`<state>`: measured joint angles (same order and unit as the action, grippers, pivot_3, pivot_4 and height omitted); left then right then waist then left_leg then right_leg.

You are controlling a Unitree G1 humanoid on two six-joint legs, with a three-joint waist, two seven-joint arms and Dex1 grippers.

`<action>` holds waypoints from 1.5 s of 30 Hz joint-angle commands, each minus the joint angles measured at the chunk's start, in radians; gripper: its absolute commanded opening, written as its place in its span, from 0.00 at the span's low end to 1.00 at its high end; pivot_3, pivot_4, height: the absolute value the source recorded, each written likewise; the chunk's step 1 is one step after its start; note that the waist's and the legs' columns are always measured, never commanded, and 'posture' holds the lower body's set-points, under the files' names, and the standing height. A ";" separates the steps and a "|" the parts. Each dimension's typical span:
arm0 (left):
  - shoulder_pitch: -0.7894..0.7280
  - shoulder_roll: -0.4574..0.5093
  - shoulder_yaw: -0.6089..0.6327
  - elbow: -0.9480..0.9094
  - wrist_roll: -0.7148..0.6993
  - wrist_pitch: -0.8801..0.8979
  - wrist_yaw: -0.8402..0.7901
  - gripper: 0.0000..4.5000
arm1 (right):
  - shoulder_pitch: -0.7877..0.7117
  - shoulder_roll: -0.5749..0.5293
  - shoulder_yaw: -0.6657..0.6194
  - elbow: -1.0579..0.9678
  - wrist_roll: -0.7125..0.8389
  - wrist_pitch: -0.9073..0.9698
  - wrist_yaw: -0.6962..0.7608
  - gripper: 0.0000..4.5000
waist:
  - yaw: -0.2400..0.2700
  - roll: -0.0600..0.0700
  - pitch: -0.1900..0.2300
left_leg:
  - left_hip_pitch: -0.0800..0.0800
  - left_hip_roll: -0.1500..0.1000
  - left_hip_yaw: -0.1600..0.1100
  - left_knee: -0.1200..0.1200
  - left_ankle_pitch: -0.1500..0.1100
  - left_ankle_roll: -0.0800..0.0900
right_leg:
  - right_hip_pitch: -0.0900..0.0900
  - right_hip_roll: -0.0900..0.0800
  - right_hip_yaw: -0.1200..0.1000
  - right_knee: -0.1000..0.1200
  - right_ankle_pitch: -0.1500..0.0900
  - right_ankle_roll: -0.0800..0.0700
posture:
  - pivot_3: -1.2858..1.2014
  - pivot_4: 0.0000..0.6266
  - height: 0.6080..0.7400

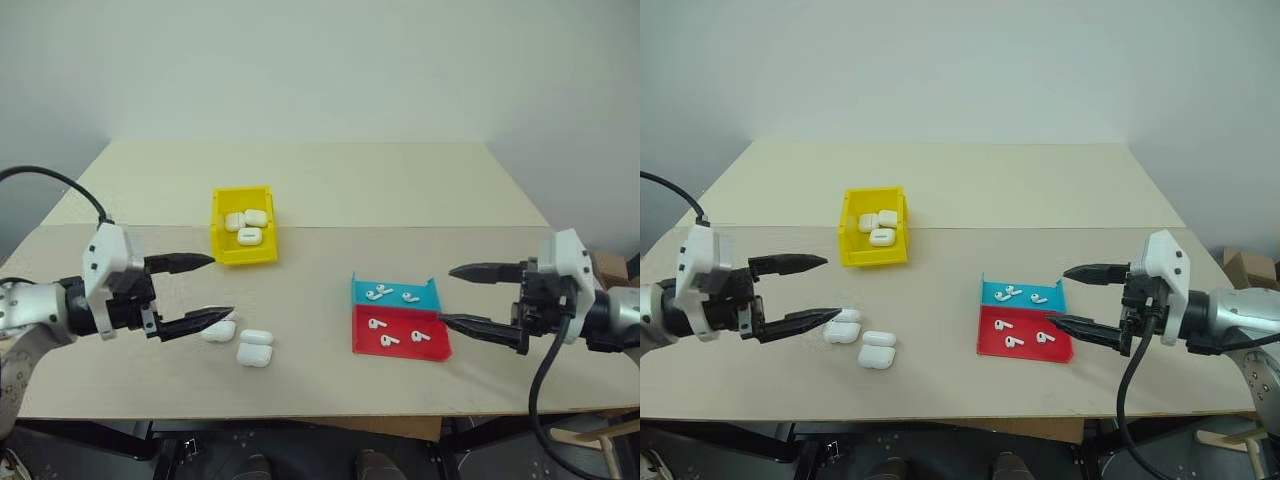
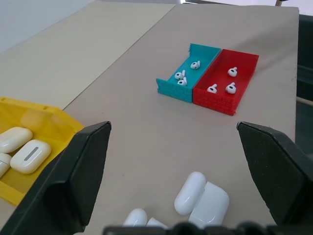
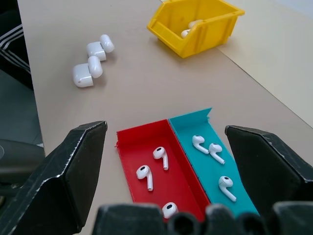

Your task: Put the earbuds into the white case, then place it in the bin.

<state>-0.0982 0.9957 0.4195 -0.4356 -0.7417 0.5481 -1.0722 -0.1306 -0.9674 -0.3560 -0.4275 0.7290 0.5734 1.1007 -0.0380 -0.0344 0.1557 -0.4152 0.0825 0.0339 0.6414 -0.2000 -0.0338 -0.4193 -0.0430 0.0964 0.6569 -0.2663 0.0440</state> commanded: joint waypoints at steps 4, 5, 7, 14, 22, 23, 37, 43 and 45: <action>-0.001 0.043 0.009 -0.014 -0.010 0.039 -0.012 1.00 | 0.031 -0.014 -0.061 -0.053 0.027 0.003 -0.004 1.00 | 0.000 0.000 0.000 | 0.000 0.000 0.000 0.000 0.000 0.000 | 0.000 0.000 0.000 0.000 0.000 0.000 | 0.52 0.24 1.00; 0.002 0.043 0.012 -0.018 -0.008 0.044 -0.005 1.00 | 0.032 -0.012 -0.061 -0.054 0.028 0.003 -0.007 1.00 | -0.001 0.000 0.000 | 0.000 0.000 0.000 0.000 0.000 0.000 | 0.000 0.000 0.000 0.000 0.000 0.000 | 0.52 0.24 1.00; -0.001 0.043 0.013 -0.017 -0.006 0.047 -0.001 1.00 | 0.027 -0.010 -0.056 -0.053 0.028 0.003 -0.011 1.00 | -0.001 0.000 0.000 | 0.000 0.000 0.000 0.000 0.000 0.000 | 0.000 0.000 0.000 0.000 0.000 0.000 | 0.52 0.24 1.00; 0.014 0.024 -0.011 -0.155 0.096 0.119 0.229 1.00 | -0.032 -0.015 -0.025 -0.023 0.031 0.012 -0.019 1.00 | -0.002 0.000 0.000 | 0.000 0.000 0.000 0.000 0.000 0.000 | 0.000 0.000 0.000 0.000 0.000 0.000 | 0.52 0.24 1.00; -0.082 0.106 -0.071 -0.197 -0.035 0.498 0.373 1.00 | -0.046 -0.017 -0.045 -0.054 0.083 0.071 -0.043 1.00 | 0.002 -0.001 0.000 | 0.000 0.000 0.000 0.000 0.000 0.000 | 0.000 0.000 0.000 0.001 0.000 0.000 | 0.52 0.24 1.00; -0.104 0.121 -0.082 -0.193 -0.051 0.536 0.375 1.00 | -0.041 -0.016 -0.048 -0.060 0.088 0.076 -0.046 1.00 | 0.003 -0.001 0.000 | 0.000 0.000 0.000 0.000 0.000 0.000 | 0.000 0.000 0.000 0.001 0.000 0.000 | 0.52 0.24 1.00; -0.428 0.323 -0.253 -0.031 -0.131 0.960 0.396 1.00 | 0.013 0.051 -0.033 -0.119 0.106 0.074 -0.148 1.00 | -0.003 -0.002 0.001 | 0.000 -0.001 -0.001 0.000 0.000 0.000 | -0.001 0.000 0.000 0.001 0.000 0.000 | 0.52 0.24 1.00; -0.499 0.295 -0.351 -0.064 -0.122 1.052 0.446 1.00 | 0.000 0.066 -0.007 -0.124 0.108 0.070 -0.165 1.00 | 0.000 -0.002 0.001 | 0.000 -0.001 -0.001 0.000 0.000 0.000 | -0.001 0.000 0.000 0.001 0.000 0.000 | 0.52 0.24 1.00; -0.516 0.273 -0.370 -0.054 -0.152 1.065 0.478 1.00 | -0.004 0.068 -0.007 -0.119 0.106 0.070 -0.172 1.00 | 0.002 -0.002 0.001 | -0.001 -0.001 -0.001 0.000 0.000 0.000 | -0.001 0.000 0.000 0.001 0.000 0.000 | 0.52 0.24 1.00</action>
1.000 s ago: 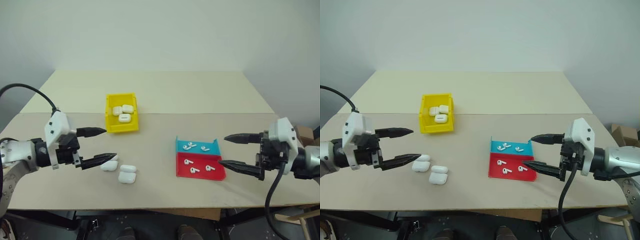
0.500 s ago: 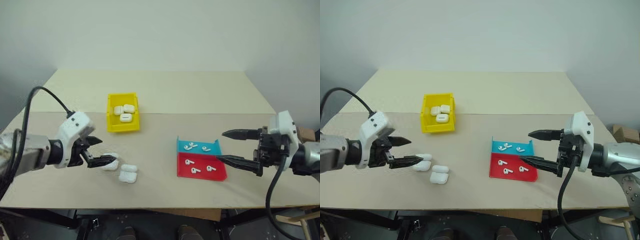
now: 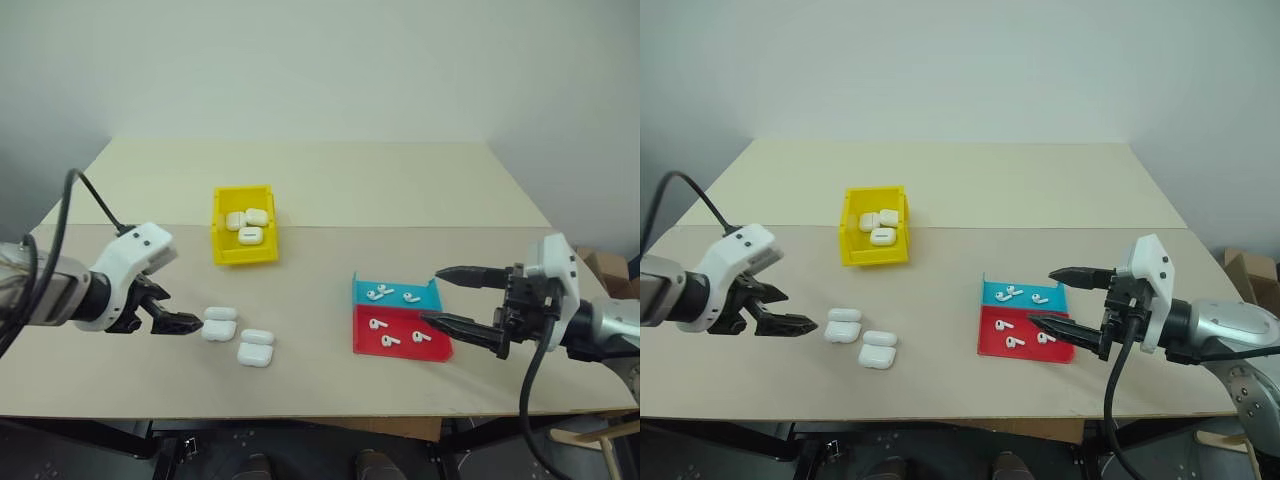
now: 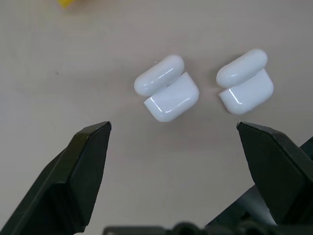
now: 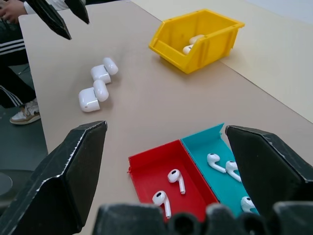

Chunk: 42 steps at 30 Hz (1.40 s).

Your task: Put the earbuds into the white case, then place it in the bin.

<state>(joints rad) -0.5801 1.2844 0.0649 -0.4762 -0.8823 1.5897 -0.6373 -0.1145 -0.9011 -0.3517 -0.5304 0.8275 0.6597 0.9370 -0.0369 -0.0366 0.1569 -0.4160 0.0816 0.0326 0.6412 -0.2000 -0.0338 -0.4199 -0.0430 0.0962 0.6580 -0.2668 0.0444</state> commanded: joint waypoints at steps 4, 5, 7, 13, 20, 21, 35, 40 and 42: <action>-0.037 -0.038 -0.065 0.004 -0.074 0.025 0.162 1.00 | -0.010 0.004 -0.020 -0.027 0.013 -0.015 -0.017 1.00 | 0.000 0.000 0.000 | 0.000 0.000 0.000 0.000 0.000 0.000 | 0.000 0.000 0.000 0.000 0.000 0.000 | 0.52 0.24 1.00; -0.037 -0.041 -0.068 0.014 -0.096 0.025 0.190 1.00 | -0.009 0.004 -0.020 -0.029 0.014 -0.015 -0.019 1.00 | 0.000 0.000 0.000 | 0.000 0.000 0.000 0.000 0.000 0.000 | 0.000 0.000 0.000 0.000 0.000 0.000 | 0.52 0.24 1.00; -0.041 -0.048 -0.081 0.028 -0.156 0.025 0.256 1.00 | -0.004 0.002 -0.025 -0.029 0.015 -0.015 -0.018 1.00 | 0.001 0.000 0.000 | 0.000 0.000 0.000 0.000 0.000 0.000 | 0.000 0.000 0.000 0.000 0.000 0.000 | 0.52 0.24 1.00; -0.022 -0.116 -0.129 0.102 -0.401 0.025 0.620 1.00 | -0.002 -0.007 -0.034 -0.031 0.028 -0.004 -0.023 1.00 | 0.006 -0.001 0.000 | 0.000 0.000 -0.001 0.000 0.000 0.000 | 0.000 0.000 0.000 0.000 0.000 0.000 | 0.52 0.24 1.00; -0.038 -0.131 -0.175 0.244 -0.778 -0.048 1.088 1.00 | -0.014 -0.016 -0.027 -0.022 0.035 0.000 -0.019 1.00 | 0.012 -0.001 0.000 | 0.000 0.000 -0.001 0.001 0.000 0.000 | 0.000 0.000 0.000 0.001 0.000 0.000 | 0.52 0.24 1.00; -0.039 -0.107 -0.205 0.253 -0.864 -0.099 1.165 1.00 | -0.016 -0.017 -0.025 -0.021 0.035 0.000 -0.020 1.00 | 0.013 -0.001 0.000 | 0.000 0.000 -0.001 0.001 0.000 0.000 | 0.000 -0.001 0.000 0.001 0.000 0.000 | 0.52 0.24 1.00; 0.050 0.167 -0.119 -0.125 -0.508 -0.280 0.850 0.71 | 0.004 -0.025 -0.045 -0.024 0.042 0.002 -0.018 1.00 | 0.028 -0.001 0.001 | 0.001 -0.001 0.000 0.000 0.000 -0.003 | 0.000 -0.001 0.000 0.001 0.000 0.000 | 0.52 0.24 1.00; 0.117 0.084 -0.062 -0.173 -0.394 -0.373 0.657 0.33 | 0.006 -0.029 -0.054 -0.025 0.045 0.005 -0.022 1.00 | 0.035 -0.001 0.001 | 0.001 -0.001 0.000 0.000 0.000 -0.004 | 0.001 -0.001 0.000 0.000 0.000 0.000 | 0.52 0.24 1.00; 0.139 0.034 -0.055 -0.186 -0.375 -0.382 0.637 0.18 | 0.003 -0.037 -0.062 -0.024 0.050 0.012 -0.024 1.00 | 0.037 -0.001 0.001 | 0.001 -0.001 0.000 0.000 0.000 -0.004 | 0.001 -0.001 0.000 -0.001 0.000 0.000 | 0.52 0.24 1.00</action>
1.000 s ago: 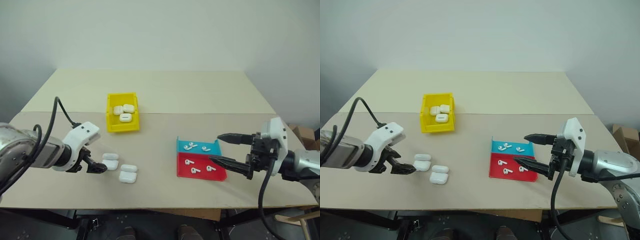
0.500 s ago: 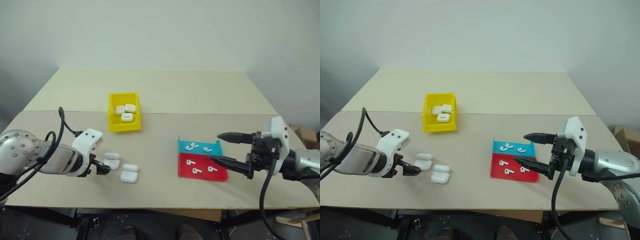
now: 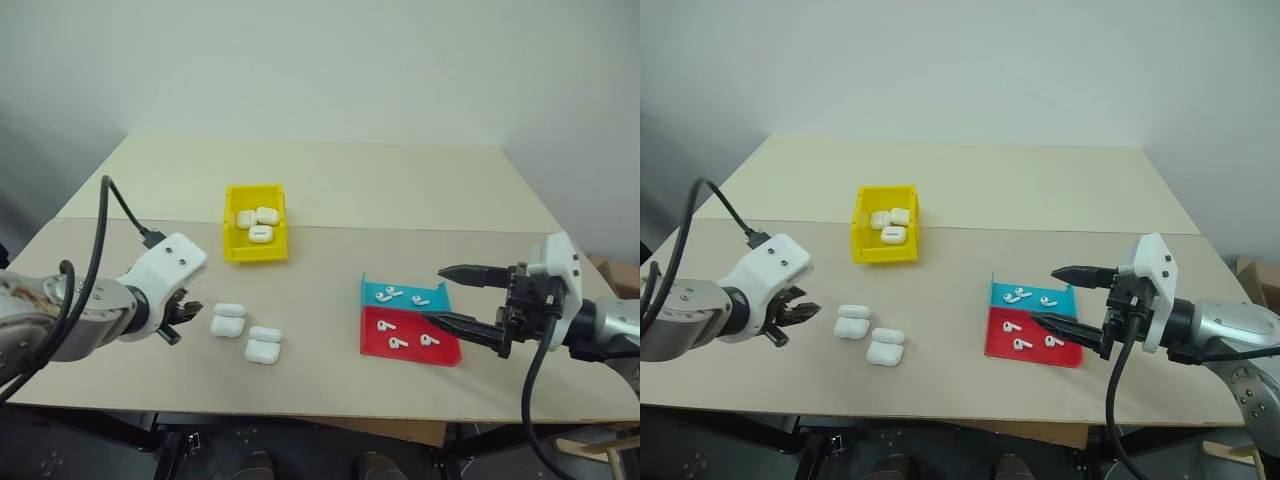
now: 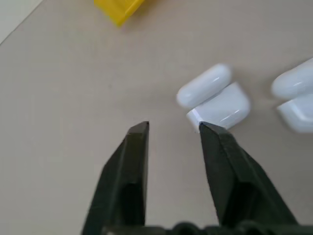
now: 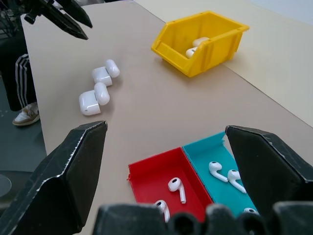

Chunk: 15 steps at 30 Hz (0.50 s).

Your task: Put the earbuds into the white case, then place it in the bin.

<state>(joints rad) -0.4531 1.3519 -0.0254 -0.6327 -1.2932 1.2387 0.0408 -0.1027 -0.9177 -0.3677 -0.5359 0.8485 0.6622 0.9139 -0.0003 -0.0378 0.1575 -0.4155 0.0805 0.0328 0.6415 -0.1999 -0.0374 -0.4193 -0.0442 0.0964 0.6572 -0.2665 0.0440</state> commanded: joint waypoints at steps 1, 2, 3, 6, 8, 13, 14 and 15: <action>0.015 -0.053 0.035 -0.033 0.038 -0.023 -0.046 0.10 | -0.007 -0.024 -0.053 -0.018 0.031 0.013 0.000 1.00 | 0.001 0.000 0.000 | 0.000 0.000 0.000 0.000 0.000 0.000 | 0.000 0.000 0.000 0.000 0.000 0.000 | 0.52 0.24 1.00; 0.033 -0.079 0.035 -0.046 0.039 -0.021 -0.041 0.02 | -0.006 -0.030 -0.061 -0.018 0.036 0.020 -0.002 1.00 | 0.001 0.000 0.000 | 0.000 0.000 0.000 0.000 0.000 0.000 | 0.000 0.000 0.000 0.000 0.000 0.000 | 0.52 0.24 1.00; 0.052 -0.100 0.033 -0.064 0.047 -0.020 -0.035 0.01 | -0.002 -0.036 -0.072 -0.019 0.040 0.027 -0.003 1.00 | 0.002 0.000 0.000 | -0.001 0.000 0.000 0.000 0.000 0.000 | 0.000 0.000 0.000 0.000 0.000 0.000 | 0.52 0.24 1.00; 0.131 -0.170 0.027 -0.115 0.116 -0.031 0.012 0.01 | 0.005 -0.049 -0.100 -0.023 0.063 0.058 -0.013 1.00 | -0.001 0.000 0.000 | -0.001 0.000 0.000 0.000 0.000 0.001 | 0.000 0.000 0.001 0.000 0.000 0.000 | 0.52 0.24 1.00; 0.165 -0.195 0.024 -0.133 0.143 -0.009 0.026 0.01 | 0.010 -0.058 -0.116 -0.028 0.079 0.076 -0.020 1.00 | -0.002 0.000 0.000 | 0.000 0.000 0.000 0.000 0.000 0.001 | 0.000 0.000 0.001 0.000 0.000 0.000 | 0.52 0.24 1.00; 0.253 -0.180 0.086 -0.197 0.108 0.095 0.056 0.01 | 0.013 -0.080 -0.147 -0.029 0.110 0.115 -0.030 1.00 | -0.004 0.000 0.000 | 0.000 0.000 -0.001 0.001 0.000 0.001 | 0.001 0.000 0.001 0.000 0.000 0.000 | 0.52 0.24 1.00; 0.272 -0.182 0.109 -0.204 0.087 0.111 0.069 0.01 | 0.009 -0.086 -0.150 -0.026 0.115 0.121 -0.030 1.00 | -0.005 0.000 0.000 | 0.000 0.000 0.000 0.001 0.000 0.001 | 0.001 0.000 0.001 0.000 0.000 0.000 | 0.52 0.24 1.00; 0.283 -0.183 0.122 -0.207 0.076 0.128 0.076 0.01 | 0.005 -0.091 -0.151 -0.023 0.119 0.127 -0.031 1.00 | -0.005 0.000 0.000 | 0.000 0.000 0.000 0.001 0.000 0.001 | 0.000 0.000 0.001 0.000 0.000 0.000 | 0.52 0.24 1.00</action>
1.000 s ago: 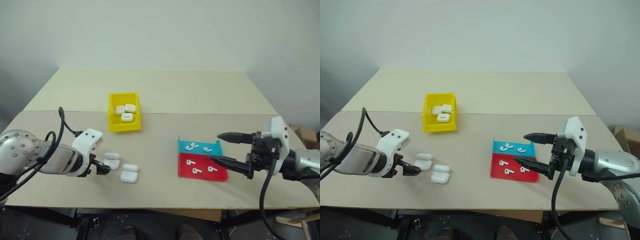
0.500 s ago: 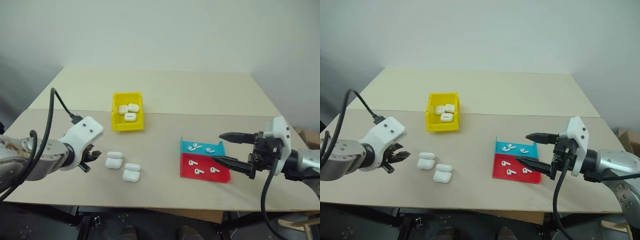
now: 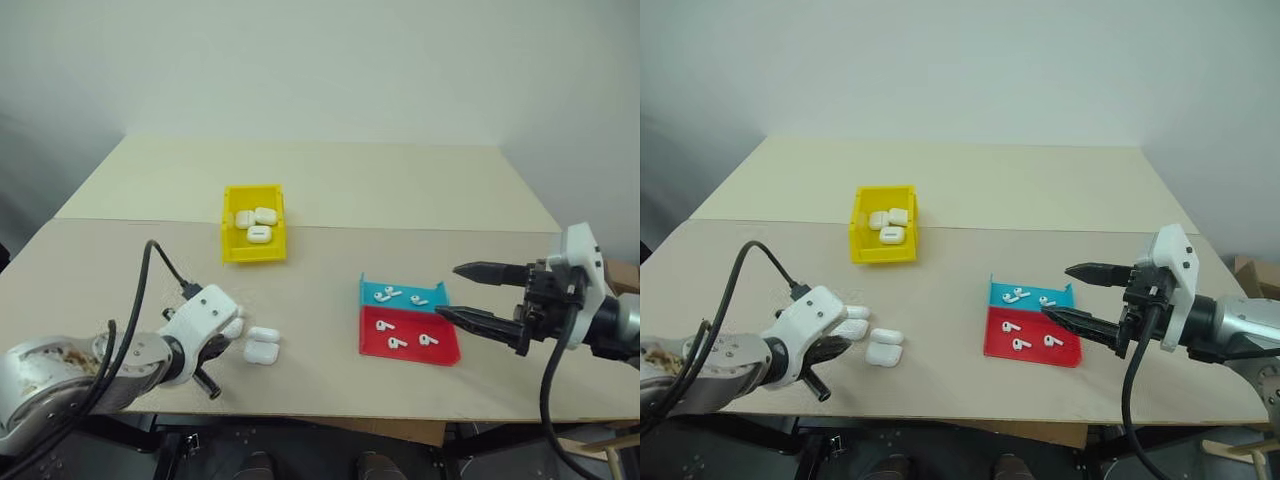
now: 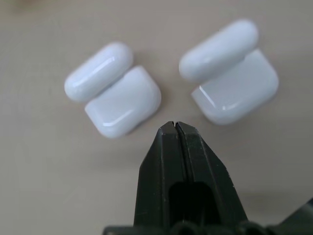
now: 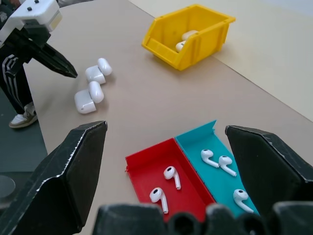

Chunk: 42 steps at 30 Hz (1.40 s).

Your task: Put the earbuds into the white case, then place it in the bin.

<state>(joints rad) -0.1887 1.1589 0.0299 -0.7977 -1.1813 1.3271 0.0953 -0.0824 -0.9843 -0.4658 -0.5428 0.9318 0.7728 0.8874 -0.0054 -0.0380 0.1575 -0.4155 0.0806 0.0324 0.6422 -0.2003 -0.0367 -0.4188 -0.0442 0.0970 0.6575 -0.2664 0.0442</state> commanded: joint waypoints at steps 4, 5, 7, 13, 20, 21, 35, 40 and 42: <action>0.020 -0.034 0.059 -0.036 -0.016 0.082 0.066 0.01 | -0.031 -0.041 -0.051 -0.006 0.052 0.030 -0.006 1.00 | 0.000 0.000 0.000 | 0.001 0.000 0.000 0.000 0.000 0.000 | 0.000 0.000 0.000 0.000 0.000 0.000 | 0.52 0.24 1.00; 0.009 -0.060 0.040 -0.029 0.010 0.091 0.089 0.01 | -0.036 -0.044 -0.049 -0.004 0.055 0.033 -0.007 1.00 | 0.000 0.000 0.000 | 0.001 0.000 0.000 0.000 0.000 0.000 | 0.001 0.000 0.000 0.000 0.000 0.000 | 0.52 0.24 1.00; -0.028 -0.114 -0.013 -0.006 0.089 0.126 0.142 0.01 | -0.047 -0.046 -0.041 -0.002 0.058 0.036 -0.011 1.00 | 0.002 0.000 0.000 | 0.001 0.000 0.000 0.000 0.000 0.000 | 0.002 0.000 0.000 0.000 0.000 0.000 | 0.52 0.24 1.00; -0.125 -0.216 -0.061 0.063 0.235 0.233 0.148 0.01 | -0.055 -0.052 -0.049 -0.001 0.065 0.048 -0.005 1.00 | 0.003 -0.001 0.000 | 0.001 0.000 -0.001 0.001 0.000 0.000 | 0.002 0.000 -0.001 -0.001 0.000 0.000 | 0.52 0.24 1.00; -0.146 -0.253 -0.107 0.085 0.372 0.243 0.079 0.01 | -0.054 -0.058 -0.053 -0.005 0.071 0.052 -0.012 1.00 | -0.004 -0.001 0.000 | 0.000 0.000 -0.001 0.000 0.000 0.000 | 0.001 0.000 0.000 -0.001 0.000 0.000 | 0.52 0.24 1.00; -0.153 -0.256 -0.123 0.090 0.388 0.241 0.063 0.01 | -0.053 -0.059 -0.053 -0.008 0.068 0.050 -0.013 1.00 | -0.004 -0.001 0.000 | 0.000 -0.001 -0.001 0.000 0.000 0.000 | 0.001 0.000 -0.001 0.000 0.000 0.000 | 0.52 0.24 1.00; -0.200 -0.224 -0.214 0.191 0.643 0.121 -0.086 0.01 | -0.042 -0.057 -0.060 -0.028 0.092 0.051 -0.030 1.00 | -0.007 -0.001 0.000 | 0.000 -0.001 -0.001 0.001 0.000 0.000 | 0.002 0.000 -0.001 -0.001 0.000 0.000 | 0.52 0.24 1.00; -0.208 -0.218 -0.233 0.217 0.715 0.077 -0.139 0.01 | -0.029 -0.055 -0.069 -0.035 0.090 0.051 -0.032 1.00 | -0.007 -0.001 0.000 | 0.000 -0.001 -0.001 0.000 0.000 0.000 | 0.001 0.000 -0.001 -0.001 0.000 0.000 | 0.52 0.24 1.00; -0.206 -0.197 -0.218 0.211 0.726 0.066 -0.177 0.01 | -0.027 -0.054 -0.073 -0.040 0.095 0.052 -0.037 1.00 | -0.007 -0.001 0.000 | -0.001 -0.001 -0.001 0.000 0.000 0.000 | 0.001 0.000 -0.001 -0.001 0.000 0.000 | 0.52 0.24 1.00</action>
<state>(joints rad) -0.3816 0.9390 -0.2066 -0.5717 -0.4875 1.4159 -0.0572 -0.1033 -1.0287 -0.4892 -0.5580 1.0046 0.8223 0.8601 -0.0127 -0.0391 0.1571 -0.4163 0.0801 0.0310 0.6425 -0.2006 -0.0362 -0.4182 -0.0441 0.0964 0.6567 -0.2663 0.0445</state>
